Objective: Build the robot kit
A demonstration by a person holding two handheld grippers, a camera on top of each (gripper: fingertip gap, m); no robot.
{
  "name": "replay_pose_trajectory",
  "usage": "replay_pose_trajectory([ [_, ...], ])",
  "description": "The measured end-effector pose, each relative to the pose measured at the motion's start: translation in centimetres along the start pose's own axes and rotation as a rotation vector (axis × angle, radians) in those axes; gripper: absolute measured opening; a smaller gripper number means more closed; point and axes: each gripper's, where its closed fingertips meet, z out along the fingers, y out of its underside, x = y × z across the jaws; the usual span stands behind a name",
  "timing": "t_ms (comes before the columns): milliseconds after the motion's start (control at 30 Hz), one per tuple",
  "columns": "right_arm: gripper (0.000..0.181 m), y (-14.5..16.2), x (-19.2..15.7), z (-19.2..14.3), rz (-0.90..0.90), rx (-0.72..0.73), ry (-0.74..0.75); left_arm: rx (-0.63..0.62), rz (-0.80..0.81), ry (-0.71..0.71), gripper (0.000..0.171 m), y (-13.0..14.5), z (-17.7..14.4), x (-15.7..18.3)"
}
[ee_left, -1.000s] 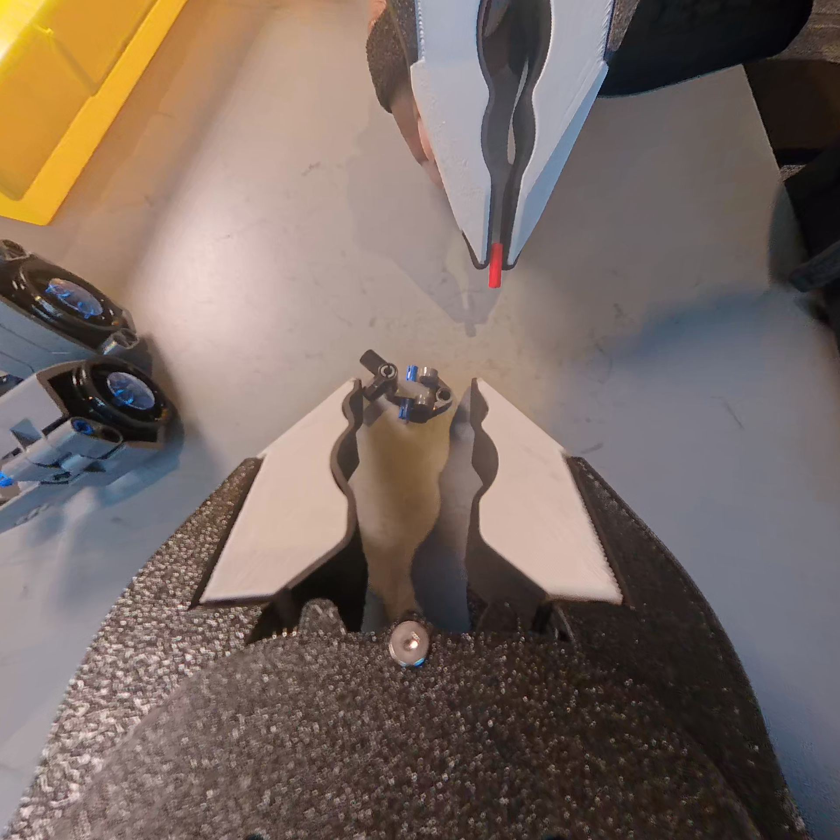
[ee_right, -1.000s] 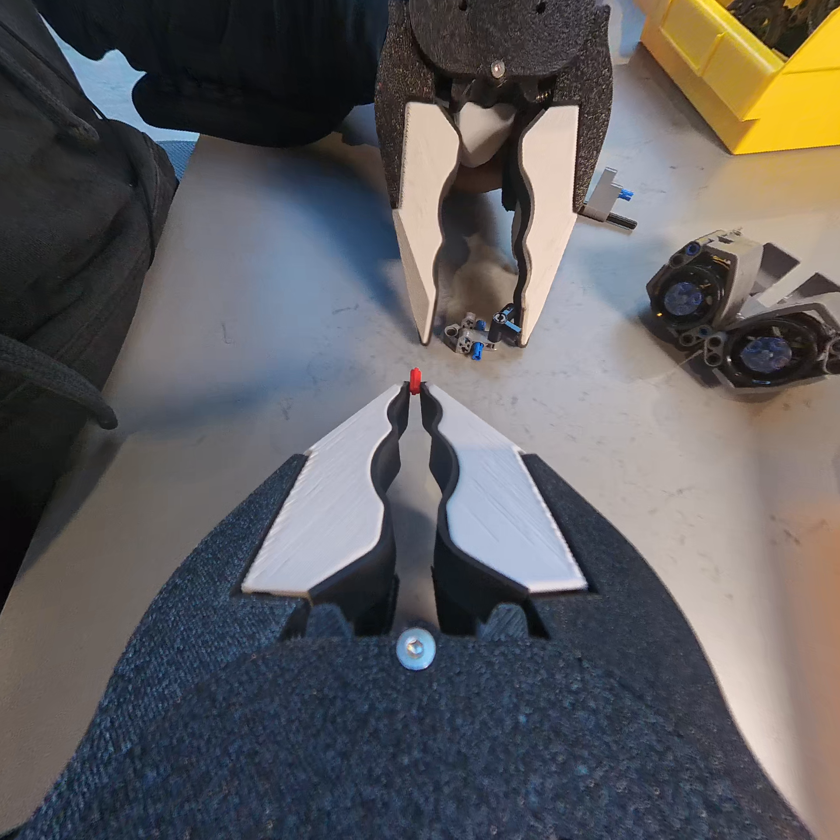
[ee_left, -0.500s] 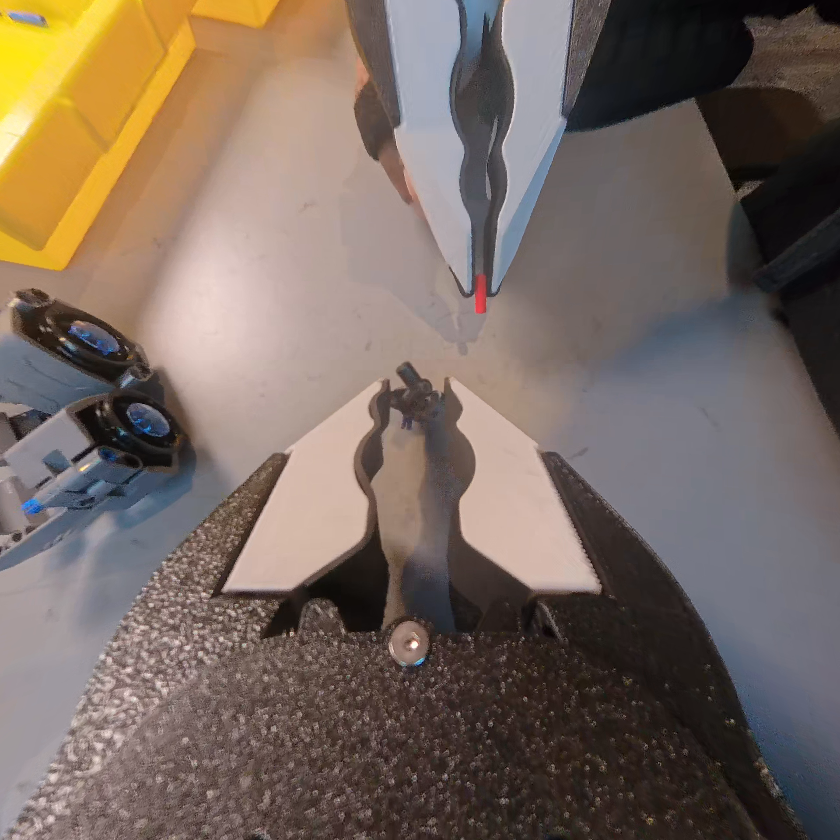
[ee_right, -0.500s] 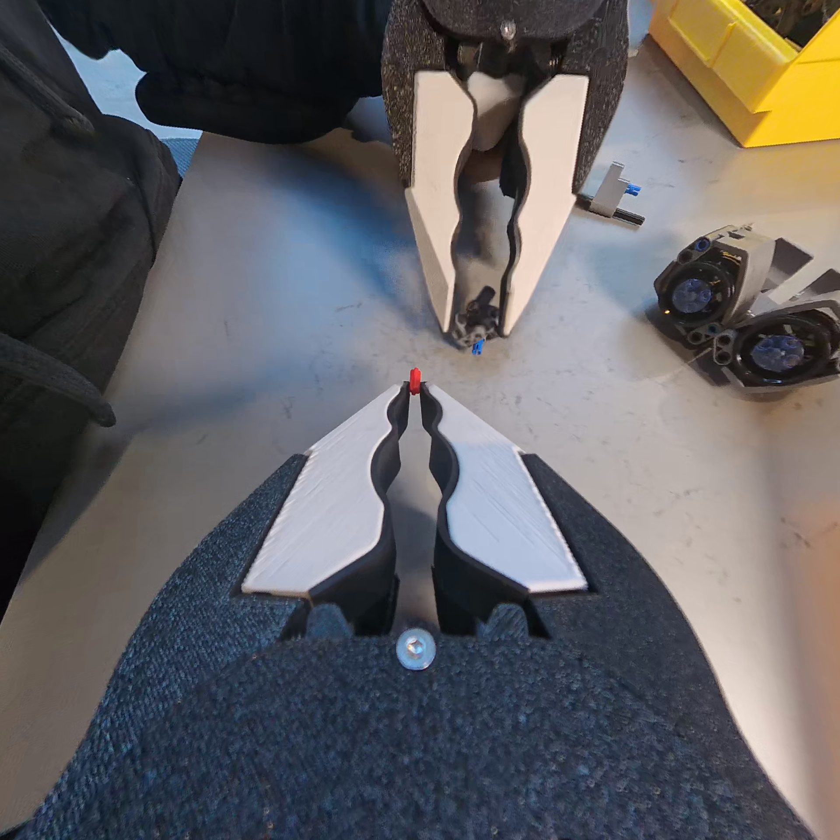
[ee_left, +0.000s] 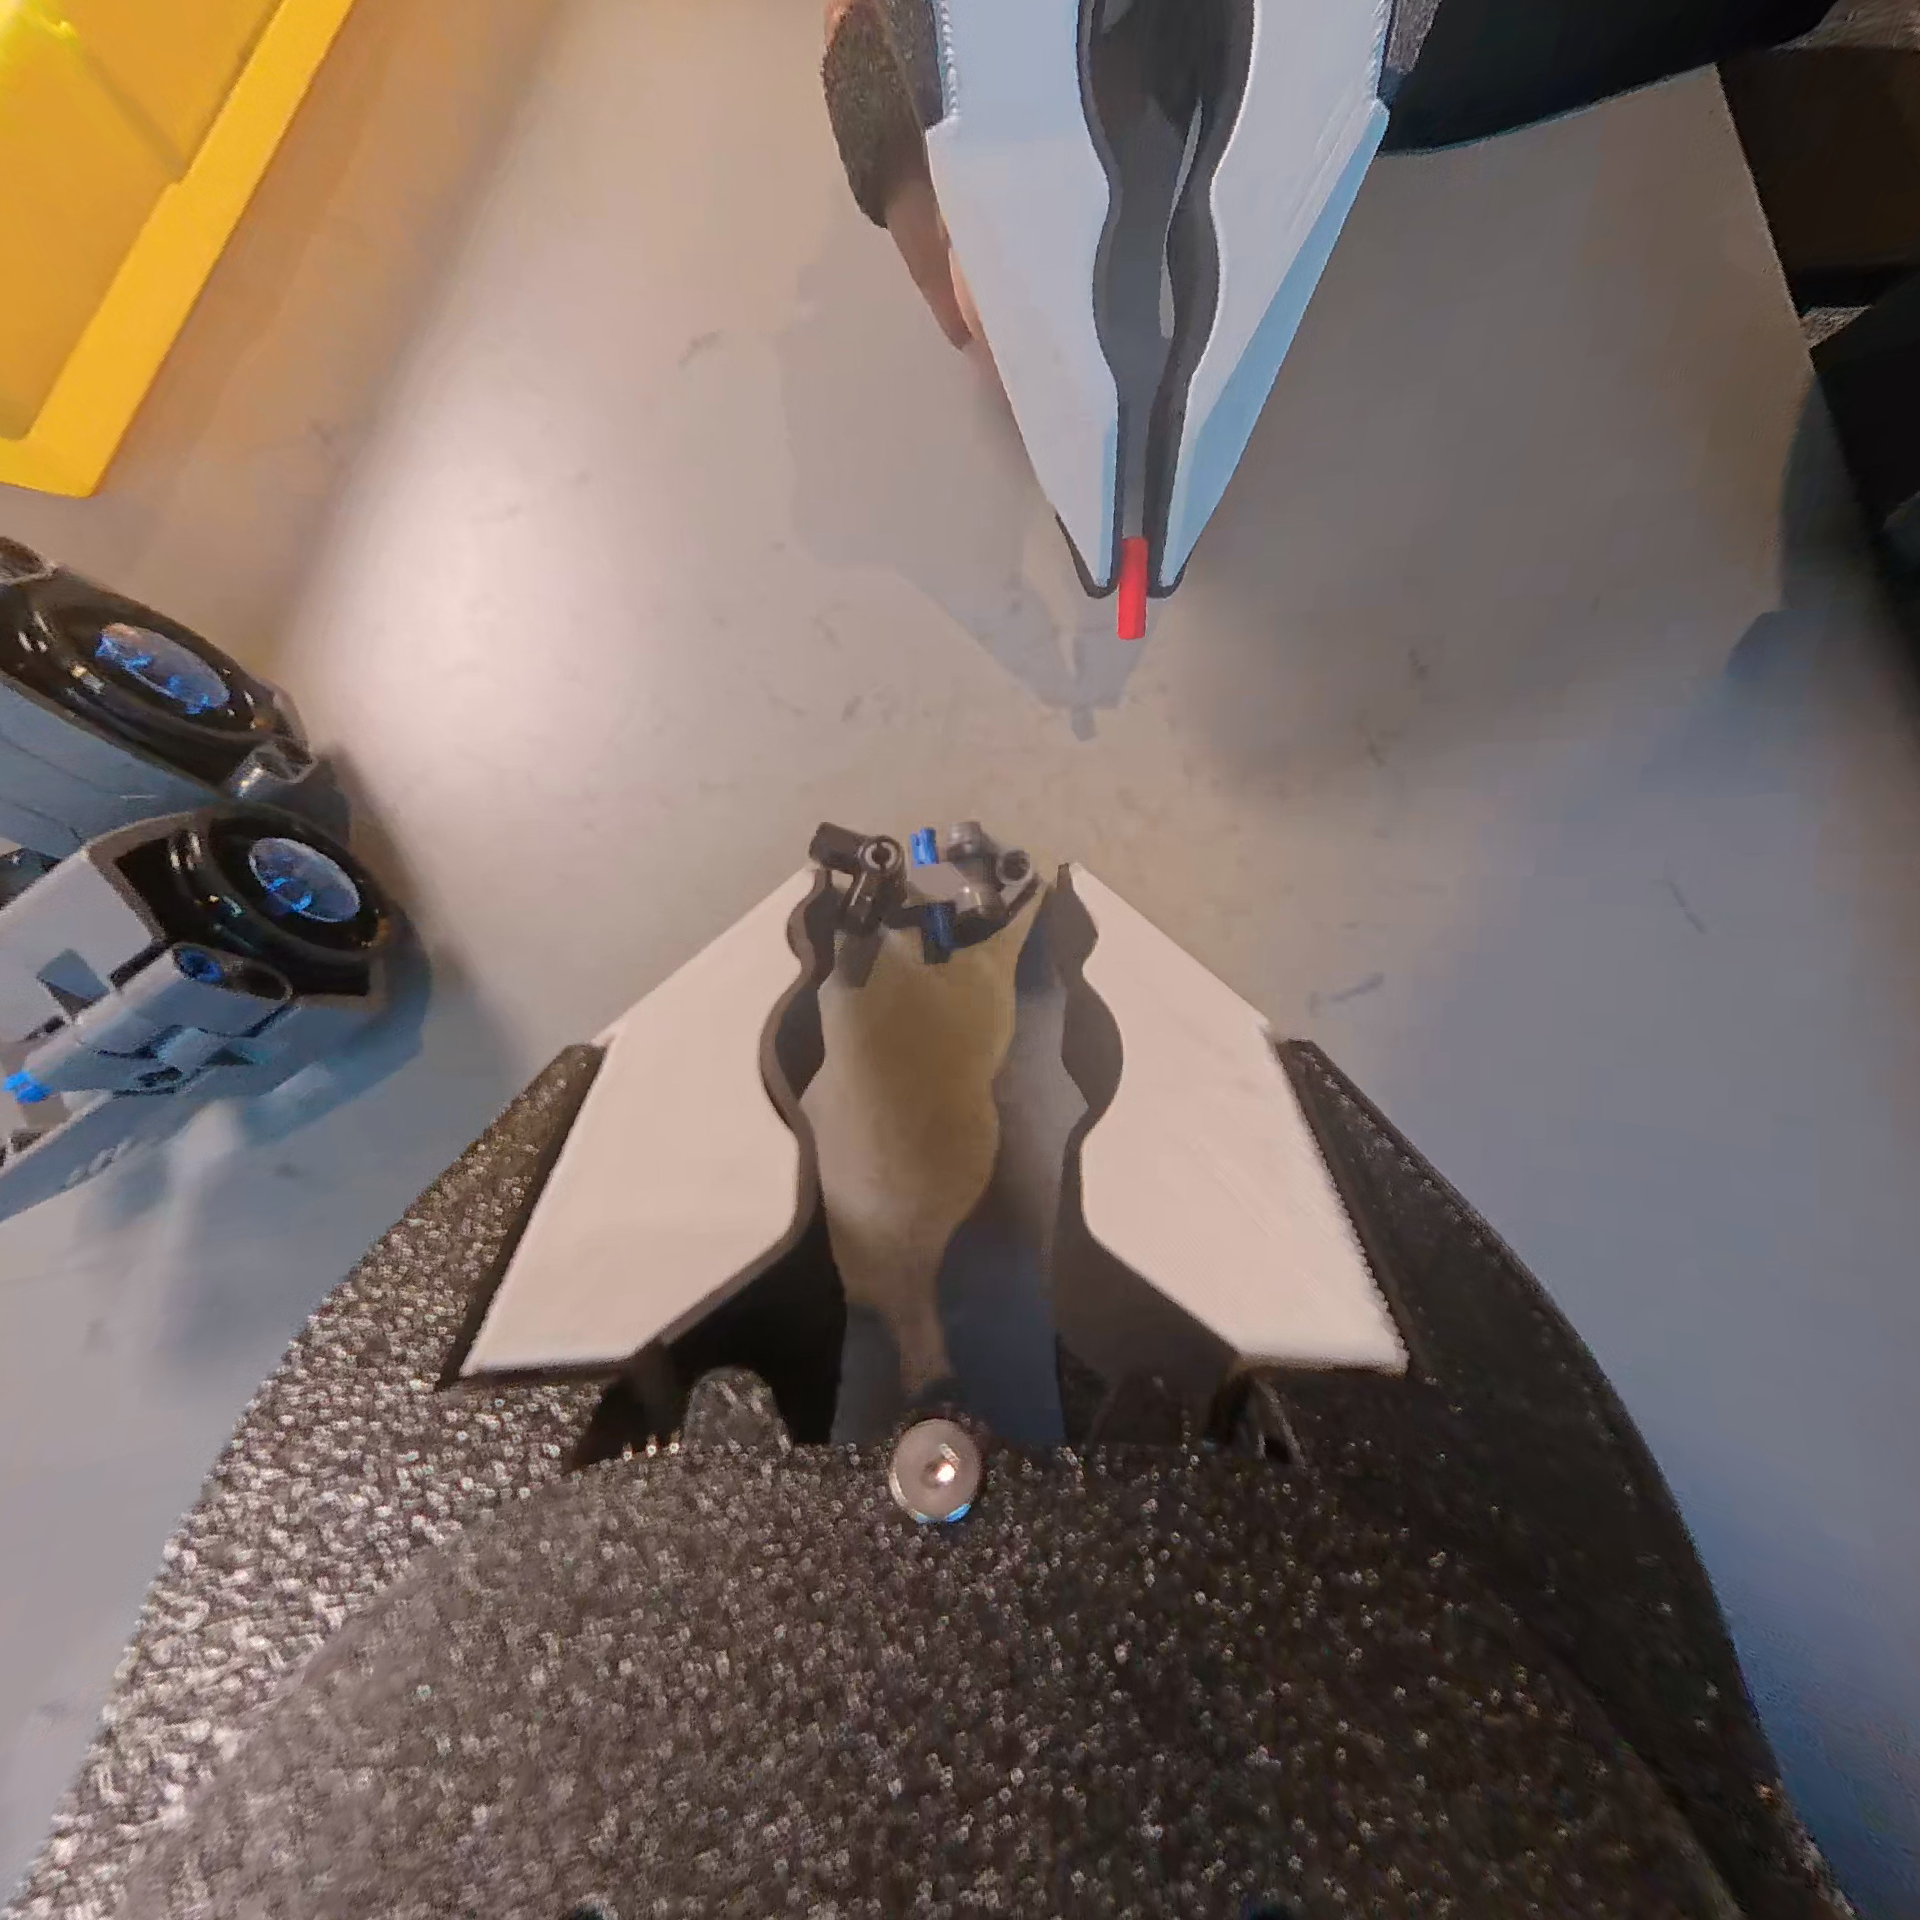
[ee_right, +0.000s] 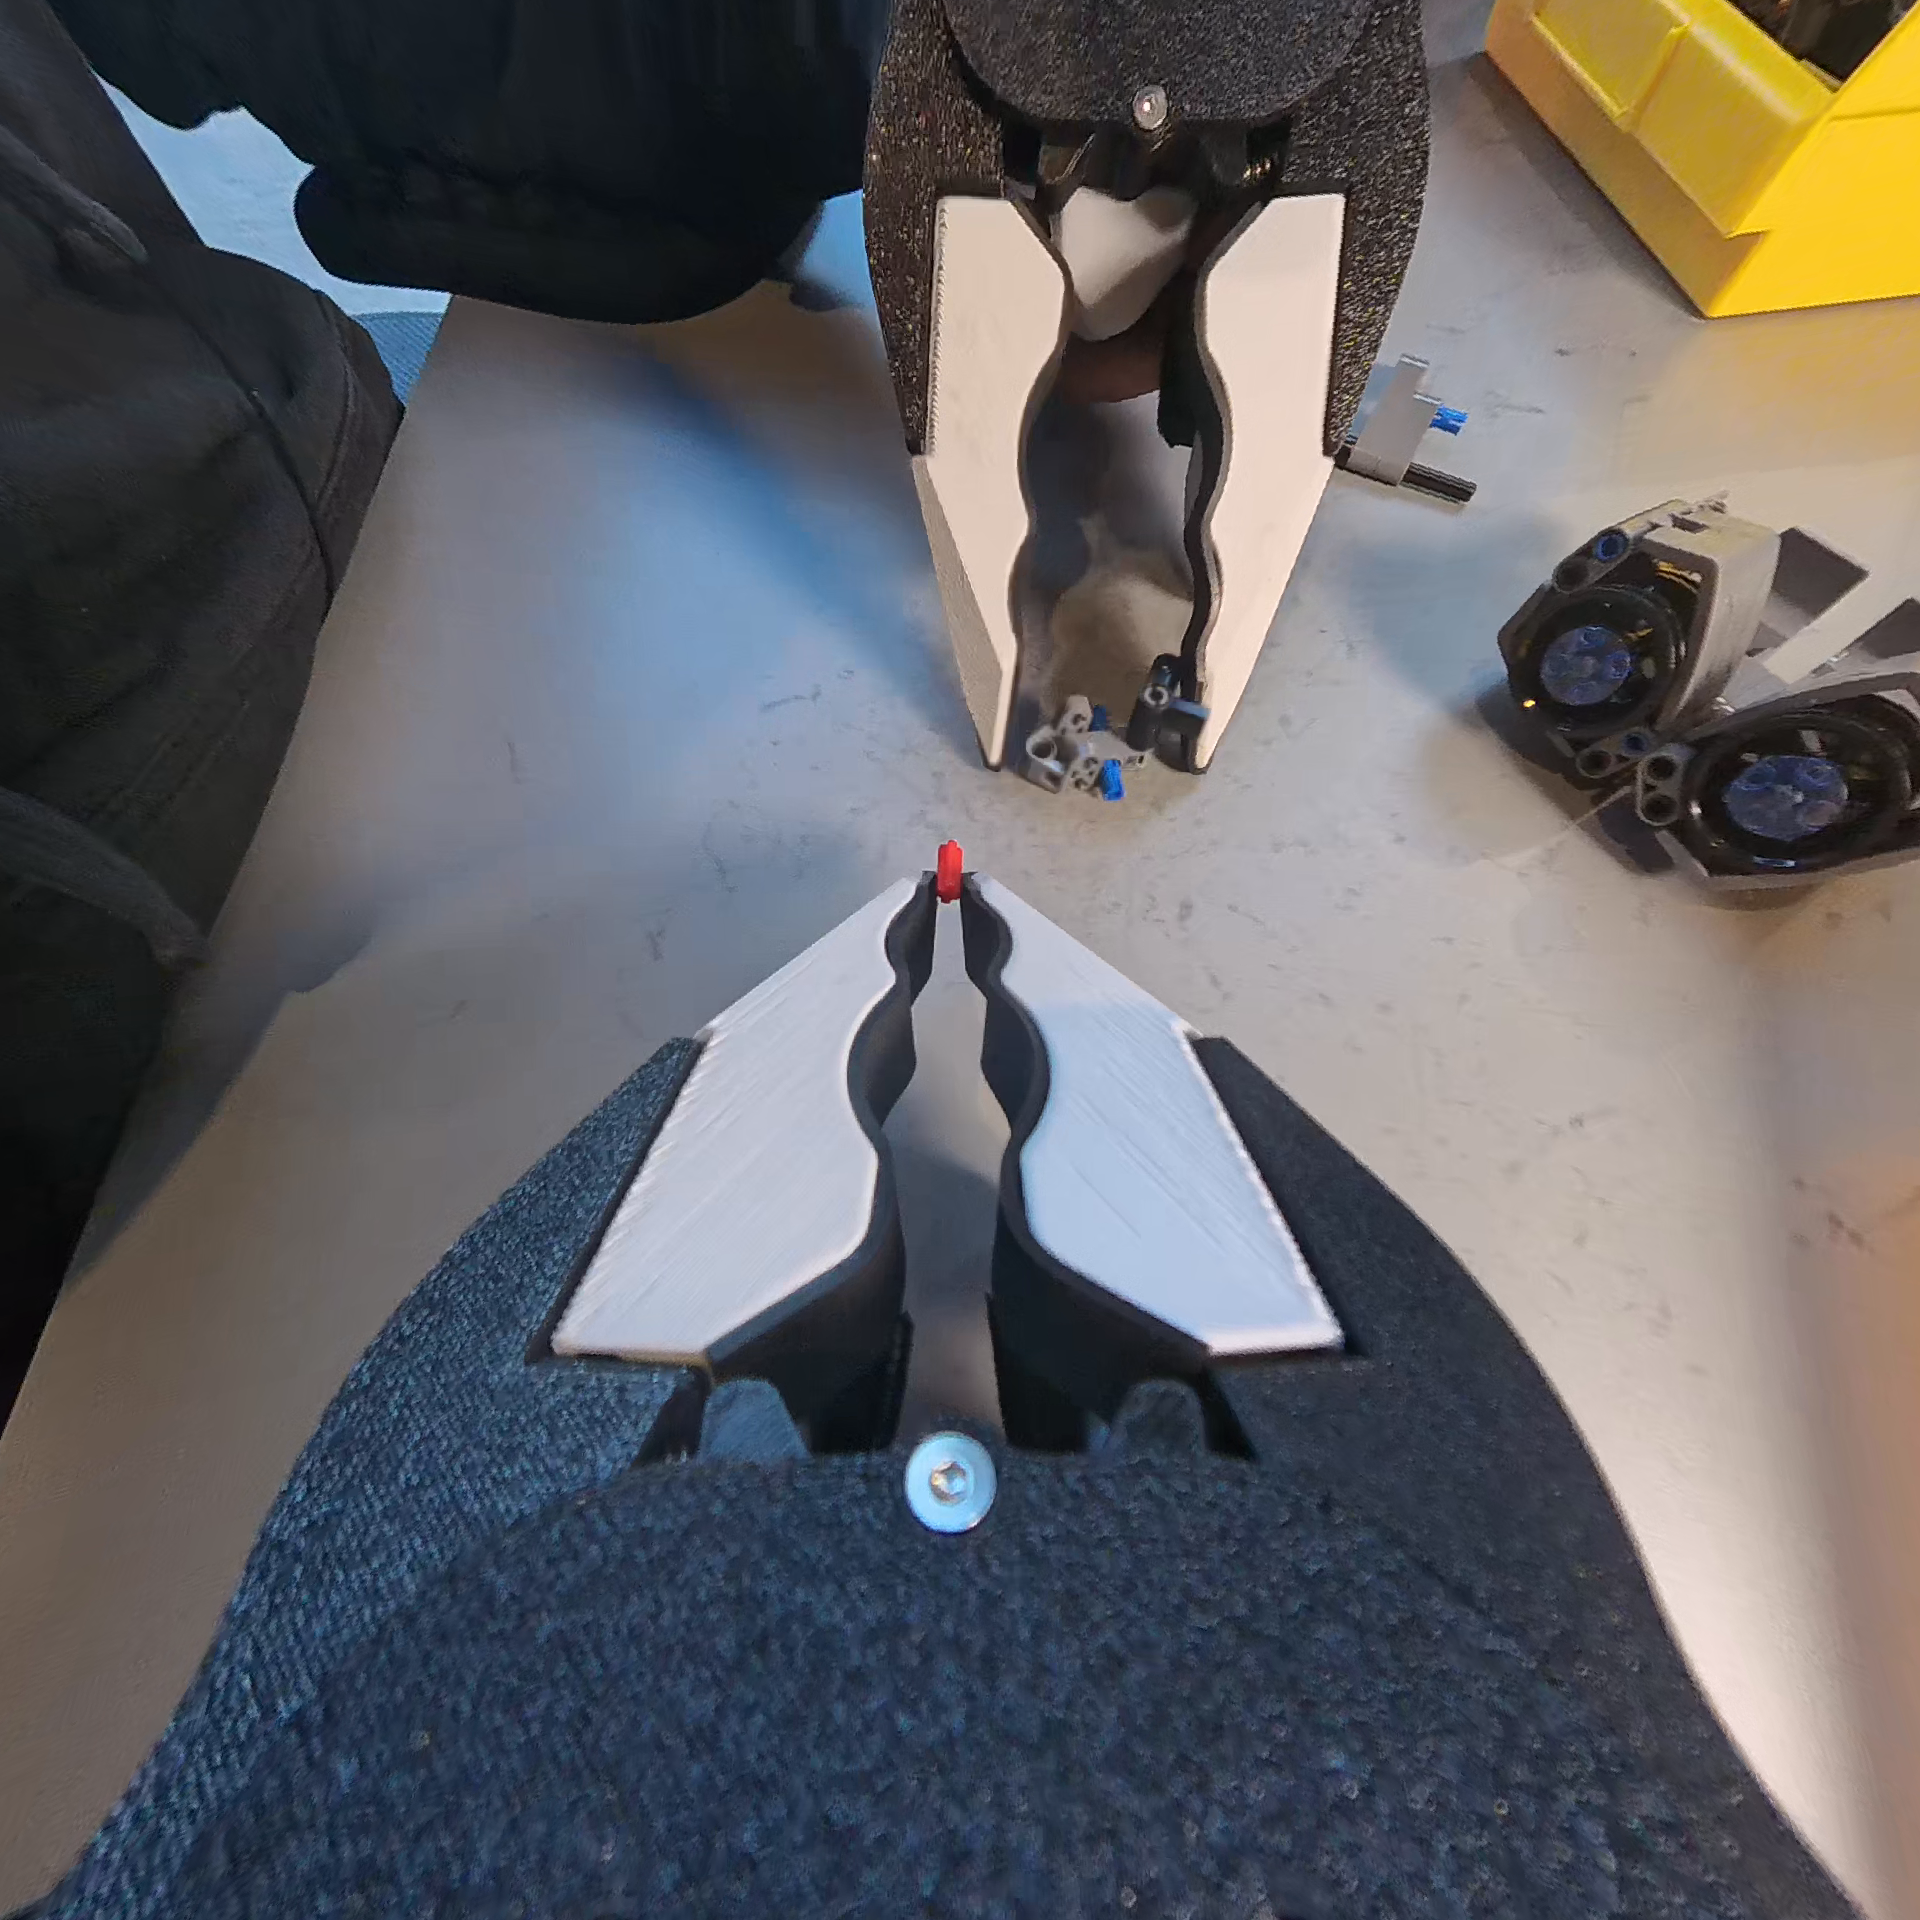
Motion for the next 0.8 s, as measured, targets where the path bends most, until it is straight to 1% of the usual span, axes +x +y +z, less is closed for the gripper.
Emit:
replay_pose_trajectory([
  [100, 0.003, 0.0, 0.0, 0.0, 0.004, 0.0, -0.003, 0.02, -0.014, 0.016, 0.046, -0.1, -0.2, 0.2],
  [167, 0.003, 0.0, 0.0, 0.0, 0.008, -0.001, -0.006, 0.012, -0.013, 0.014, 0.046, 0.0, -0.2, 0.1],
  [400, 0.003, 0.1, 0.0, 0.1, 0.008, -0.006, -0.003, -0.021, 0.005, -0.025, 0.037, 0.0, 0.2, -0.3],
  [800, 0.003, -0.3, 1.3, 0.5, 0.011, 0.0, 0.074, 0.003, 0.012, -0.021, 0.031, -0.1, 0.2, 0.0],
])
